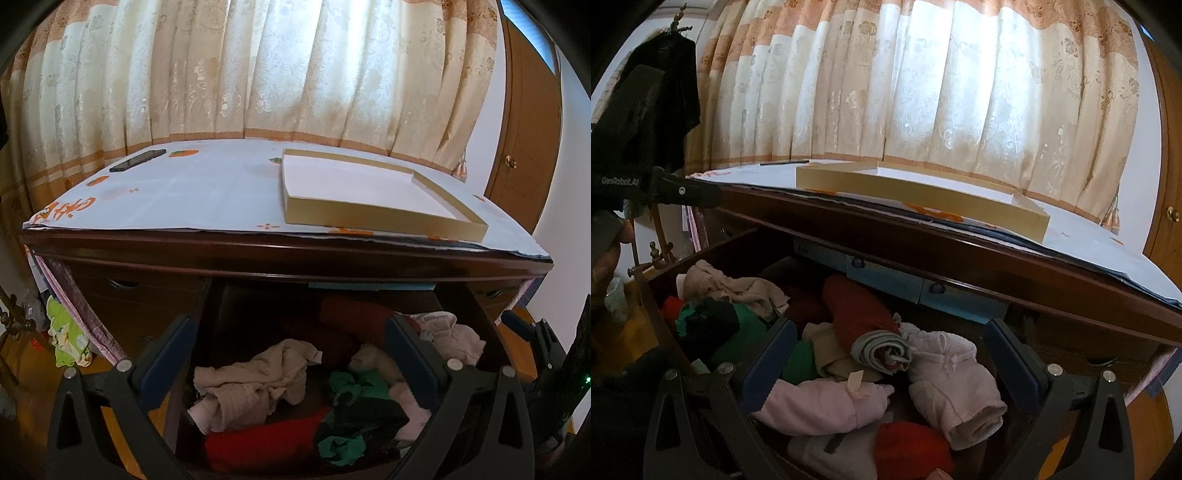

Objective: Take underwear out of drawer
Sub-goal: 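Lower both tools toward the clothes inside the open drawer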

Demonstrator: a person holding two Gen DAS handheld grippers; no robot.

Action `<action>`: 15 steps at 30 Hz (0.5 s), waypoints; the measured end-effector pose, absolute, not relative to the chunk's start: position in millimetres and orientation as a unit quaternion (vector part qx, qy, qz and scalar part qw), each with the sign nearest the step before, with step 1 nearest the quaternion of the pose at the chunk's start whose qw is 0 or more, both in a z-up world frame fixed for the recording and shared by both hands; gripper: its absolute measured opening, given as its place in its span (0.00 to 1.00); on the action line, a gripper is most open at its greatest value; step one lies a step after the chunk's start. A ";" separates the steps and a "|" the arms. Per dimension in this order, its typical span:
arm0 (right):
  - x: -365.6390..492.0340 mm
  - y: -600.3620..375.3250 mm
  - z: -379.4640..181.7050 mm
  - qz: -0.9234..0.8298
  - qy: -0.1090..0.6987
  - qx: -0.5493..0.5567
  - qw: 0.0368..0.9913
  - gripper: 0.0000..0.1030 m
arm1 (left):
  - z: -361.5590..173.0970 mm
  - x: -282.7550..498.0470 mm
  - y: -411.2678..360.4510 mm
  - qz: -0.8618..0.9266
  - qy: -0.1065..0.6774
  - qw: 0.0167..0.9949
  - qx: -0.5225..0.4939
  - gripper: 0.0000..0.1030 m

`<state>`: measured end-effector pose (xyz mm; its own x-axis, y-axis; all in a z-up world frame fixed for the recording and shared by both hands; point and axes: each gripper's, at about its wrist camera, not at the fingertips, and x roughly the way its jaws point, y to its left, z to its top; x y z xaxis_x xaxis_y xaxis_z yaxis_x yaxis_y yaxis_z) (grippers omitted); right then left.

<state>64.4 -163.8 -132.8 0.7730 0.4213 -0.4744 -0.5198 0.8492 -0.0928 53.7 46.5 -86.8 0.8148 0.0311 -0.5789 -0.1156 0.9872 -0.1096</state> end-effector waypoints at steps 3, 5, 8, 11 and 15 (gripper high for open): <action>66.8 -163.6 -133.0 0.257 0.237 -0.107 0.931 0.99 | -90.4 51.3 47.8 0.040 0.303 0.949 -0.072 1.00; 66.3 -161.8 -133.6 0.258 0.240 -0.115 0.929 0.99 | -91.7 50.3 48.4 0.040 0.305 0.949 -0.072 1.00; 67.6 -160.9 -133.6 0.259 0.245 -0.122 0.926 0.99 | -91.9 50.1 49.1 0.039 0.305 0.949 -0.072 1.00; 70.5 -162.1 -133.4 0.262 0.252 -0.117 0.924 0.99 | -93.2 48.8 49.0 0.035 0.309 0.948 -0.070 1.00; 71.8 -161.0 -134.4 0.262 0.255 -0.121 0.923 0.99 | -93.3 50.8 46.1 0.026 0.317 0.946 -0.066 1.00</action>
